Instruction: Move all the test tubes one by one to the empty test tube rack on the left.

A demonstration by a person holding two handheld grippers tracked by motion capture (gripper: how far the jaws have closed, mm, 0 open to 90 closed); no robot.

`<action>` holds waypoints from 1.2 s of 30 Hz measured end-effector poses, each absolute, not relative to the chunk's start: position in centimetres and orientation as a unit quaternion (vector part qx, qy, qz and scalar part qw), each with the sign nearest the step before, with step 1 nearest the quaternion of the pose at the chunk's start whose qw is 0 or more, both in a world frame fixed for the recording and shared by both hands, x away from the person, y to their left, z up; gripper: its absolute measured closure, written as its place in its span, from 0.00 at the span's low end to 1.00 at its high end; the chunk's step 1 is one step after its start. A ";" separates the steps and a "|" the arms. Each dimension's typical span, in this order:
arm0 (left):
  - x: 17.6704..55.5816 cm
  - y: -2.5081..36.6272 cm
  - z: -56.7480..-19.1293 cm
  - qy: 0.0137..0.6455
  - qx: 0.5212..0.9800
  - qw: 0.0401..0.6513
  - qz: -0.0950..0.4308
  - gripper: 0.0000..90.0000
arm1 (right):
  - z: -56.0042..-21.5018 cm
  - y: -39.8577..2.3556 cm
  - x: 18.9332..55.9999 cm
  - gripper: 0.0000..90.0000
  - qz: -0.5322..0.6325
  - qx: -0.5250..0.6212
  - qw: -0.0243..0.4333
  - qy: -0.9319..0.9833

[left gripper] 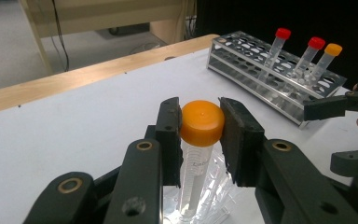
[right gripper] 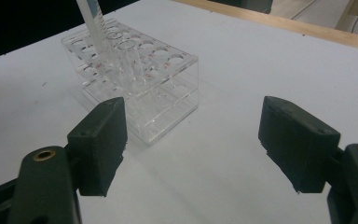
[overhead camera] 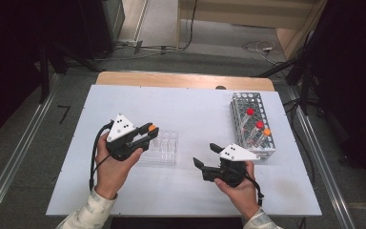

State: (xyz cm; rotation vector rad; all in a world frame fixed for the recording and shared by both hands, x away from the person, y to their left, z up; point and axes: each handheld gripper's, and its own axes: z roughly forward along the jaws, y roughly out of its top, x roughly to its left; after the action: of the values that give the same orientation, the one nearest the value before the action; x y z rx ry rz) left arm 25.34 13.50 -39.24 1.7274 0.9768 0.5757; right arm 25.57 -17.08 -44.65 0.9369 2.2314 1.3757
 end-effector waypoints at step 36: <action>25.5 13.2 -41.2 0.436 0.704 0.509 0.236 0.42 | -44.4 -18.3 25.7 0.25 0.486 0.345 0.187 0.781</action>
State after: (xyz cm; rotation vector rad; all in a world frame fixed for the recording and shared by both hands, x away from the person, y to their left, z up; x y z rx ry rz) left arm 25.47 13.20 -41.22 1.6955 1.0493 0.5692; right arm 25.68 -18.34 -44.36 0.9713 2.1987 1.3688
